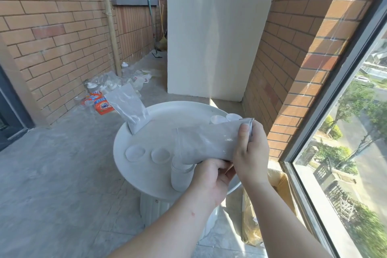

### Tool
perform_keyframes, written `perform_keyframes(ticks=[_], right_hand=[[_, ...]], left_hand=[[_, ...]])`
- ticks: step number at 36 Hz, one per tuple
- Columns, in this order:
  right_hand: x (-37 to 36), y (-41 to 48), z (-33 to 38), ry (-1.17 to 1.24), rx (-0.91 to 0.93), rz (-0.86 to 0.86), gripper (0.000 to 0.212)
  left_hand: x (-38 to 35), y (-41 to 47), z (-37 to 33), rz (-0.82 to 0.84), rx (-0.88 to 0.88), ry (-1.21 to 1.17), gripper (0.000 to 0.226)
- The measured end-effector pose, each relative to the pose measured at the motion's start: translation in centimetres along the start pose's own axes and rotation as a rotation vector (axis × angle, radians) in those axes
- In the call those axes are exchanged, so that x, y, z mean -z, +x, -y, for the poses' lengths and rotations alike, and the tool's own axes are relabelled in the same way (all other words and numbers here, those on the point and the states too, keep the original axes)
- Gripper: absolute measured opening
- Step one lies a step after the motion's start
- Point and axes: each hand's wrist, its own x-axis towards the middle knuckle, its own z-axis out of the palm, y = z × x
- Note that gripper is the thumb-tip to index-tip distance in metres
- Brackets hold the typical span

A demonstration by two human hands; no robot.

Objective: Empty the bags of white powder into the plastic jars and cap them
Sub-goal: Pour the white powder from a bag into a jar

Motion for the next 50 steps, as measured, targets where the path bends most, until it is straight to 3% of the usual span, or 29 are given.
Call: perform_keyframes(ticks=[16, 41, 50], right_hand=[[0.7, 0.4, 1.8, 0.071, -0.069, -0.065, 0.025], [0.3, 1.3, 3.6, 0.077, -0.023, 0.030, 0.018], [0.3, 1.5, 3.7, 0.049, -0.019, -0.059, 0.019]], left_hand=[[0.1, 0.5, 0.3, -0.013, -0.016, -0.019, 0.051], [1.0, 0.4, -0.2, -0.151, 0.040, -0.080, 0.040], [1.2, 0.6, -0.4, -0.162, 0.040, -0.085, 0.037]])
